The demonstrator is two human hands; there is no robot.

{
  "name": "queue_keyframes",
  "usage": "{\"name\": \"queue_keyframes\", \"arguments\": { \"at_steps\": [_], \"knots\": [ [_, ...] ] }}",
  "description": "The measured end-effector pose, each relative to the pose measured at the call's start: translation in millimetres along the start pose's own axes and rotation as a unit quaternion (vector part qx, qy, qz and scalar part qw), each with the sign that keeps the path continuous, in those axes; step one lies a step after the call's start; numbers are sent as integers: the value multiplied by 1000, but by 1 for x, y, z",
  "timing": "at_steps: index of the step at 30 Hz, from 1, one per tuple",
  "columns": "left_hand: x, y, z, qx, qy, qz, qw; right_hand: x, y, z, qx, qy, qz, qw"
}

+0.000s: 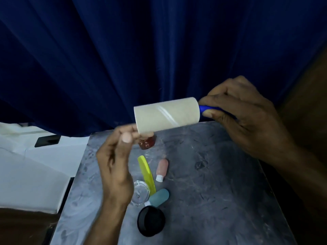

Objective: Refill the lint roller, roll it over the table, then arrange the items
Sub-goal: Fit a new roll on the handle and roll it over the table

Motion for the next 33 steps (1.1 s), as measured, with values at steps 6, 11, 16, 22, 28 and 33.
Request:
{"name": "queue_keyframes", "arguments": {
  "at_steps": [6,11,16,22,28,33],
  "knots": [
    [18,10,-12,-84,-46,-8,995,15,-9,5,5,-21,-26,999],
    [29,11,-26,-95,-31,-31,995,29,-23,21,29,-5,-40,999],
    [51,-4,-98,-241,-81,-74,964,80,-70,53,130,20,-90,987],
    [79,-56,-217,-433,-59,-118,892,194,-190,84,374,143,-233,886],
    [100,-76,-280,-477,-29,-149,866,252,-255,93,469,194,-207,836],
    [120,-81,-311,-471,-6,-193,860,275,-270,103,434,44,-316,842]
  ]
}}
Point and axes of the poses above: each hand's wrist, its own y-axis towards the middle knuckle, its own x-axis out of the palm, z = x × y, the point moved 10 cm from there along y, towards the middle knuckle, and after that the axes turned 2 degrees about y, right-handed, at the moved point
